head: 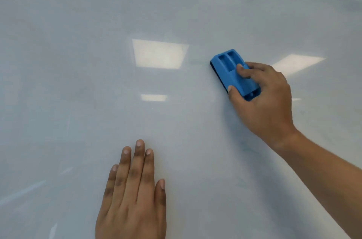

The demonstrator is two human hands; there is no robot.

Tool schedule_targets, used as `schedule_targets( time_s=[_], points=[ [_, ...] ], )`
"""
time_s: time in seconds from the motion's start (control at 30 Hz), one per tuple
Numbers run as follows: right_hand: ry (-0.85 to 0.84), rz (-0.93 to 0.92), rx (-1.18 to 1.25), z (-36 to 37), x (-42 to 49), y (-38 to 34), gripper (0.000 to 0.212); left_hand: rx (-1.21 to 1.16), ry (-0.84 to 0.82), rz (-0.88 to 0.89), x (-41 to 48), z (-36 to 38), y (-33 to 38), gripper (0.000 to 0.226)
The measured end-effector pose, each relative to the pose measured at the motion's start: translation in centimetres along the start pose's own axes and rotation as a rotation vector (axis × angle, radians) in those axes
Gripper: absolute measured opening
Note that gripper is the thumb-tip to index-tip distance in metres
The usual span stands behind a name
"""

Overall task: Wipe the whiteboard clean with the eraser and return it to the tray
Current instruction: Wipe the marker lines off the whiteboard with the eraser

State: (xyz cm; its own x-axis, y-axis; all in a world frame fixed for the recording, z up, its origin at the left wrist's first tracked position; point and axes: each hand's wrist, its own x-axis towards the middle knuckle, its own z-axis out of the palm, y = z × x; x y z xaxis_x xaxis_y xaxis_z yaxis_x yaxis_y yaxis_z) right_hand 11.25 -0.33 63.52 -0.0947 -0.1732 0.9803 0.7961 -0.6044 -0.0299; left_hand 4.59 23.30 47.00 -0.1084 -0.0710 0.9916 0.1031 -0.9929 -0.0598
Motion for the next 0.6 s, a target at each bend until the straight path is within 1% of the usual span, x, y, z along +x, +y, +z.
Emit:
schedule_targets(
  time_s=[0.03,0.07,0.17,0.23,0.27,0.3,0.4,0.43,0.47,0.5,0.53,0.6],
  points=[
    [-0.01,-0.003,0.015,0.2,-0.3,-0.9,0.049,0.004,0.004,0.005,0.0,0.1,-0.1,0.054],
    [-0.046,-0.062,0.031,0.3,-1.1,-2.2,0.051,0.007,0.006,0.011,0.1,0.2,-0.1,0.053],
    [-0.224,-0.363,0.035,0.4,-4.9,-5.0,0.05,0.027,0.008,0.011,0.3,0.3,-0.2,0.051],
    [-0.28,-0.487,0.006,0.4,-4.6,-4.9,0.046,0.035,0.009,0.013,0.3,0.4,-0.3,0.052],
    [-0.264,-0.49,-0.015,0.5,-3.5,-4.4,0.045,0.039,0.011,0.021,0.3,0.5,-0.4,0.052],
    [-0.214,-0.438,-0.037,0.6,-2.1,-3.8,0.046,0.046,0.017,0.031,0.4,0.7,-0.5,0.053],
    [-0.078,-0.114,-0.038,1.0,2.3,-2.3,0.047,0.061,0.03,0.044,0.6,1.4,-0.9,0.054],
    [-0.046,-0.038,-0.014,1.4,3.0,-2.3,0.046,0.064,0.038,0.044,0.6,1.6,-1.0,0.055],
    [-0.025,-0.004,0.008,1.9,3.0,-2.9,0.046,0.068,0.05,0.044,0.7,1.7,-1.0,0.055],
    [-0.028,-0.004,0.032,2.4,2.4,-3.9,0.046,0.073,0.062,0.046,0.6,1.8,-1.0,0.055],
    [-0.059,-0.045,0.059,2.7,1.2,-5.2,0.047,0.073,0.073,0.046,0.6,1.8,-0.9,0.054],
    [-0.176,-0.211,0.083,3.0,-1.7,-7.7,0.05,0.063,0.106,0.036,0.6,1.5,-0.6,0.051]
  ],
)
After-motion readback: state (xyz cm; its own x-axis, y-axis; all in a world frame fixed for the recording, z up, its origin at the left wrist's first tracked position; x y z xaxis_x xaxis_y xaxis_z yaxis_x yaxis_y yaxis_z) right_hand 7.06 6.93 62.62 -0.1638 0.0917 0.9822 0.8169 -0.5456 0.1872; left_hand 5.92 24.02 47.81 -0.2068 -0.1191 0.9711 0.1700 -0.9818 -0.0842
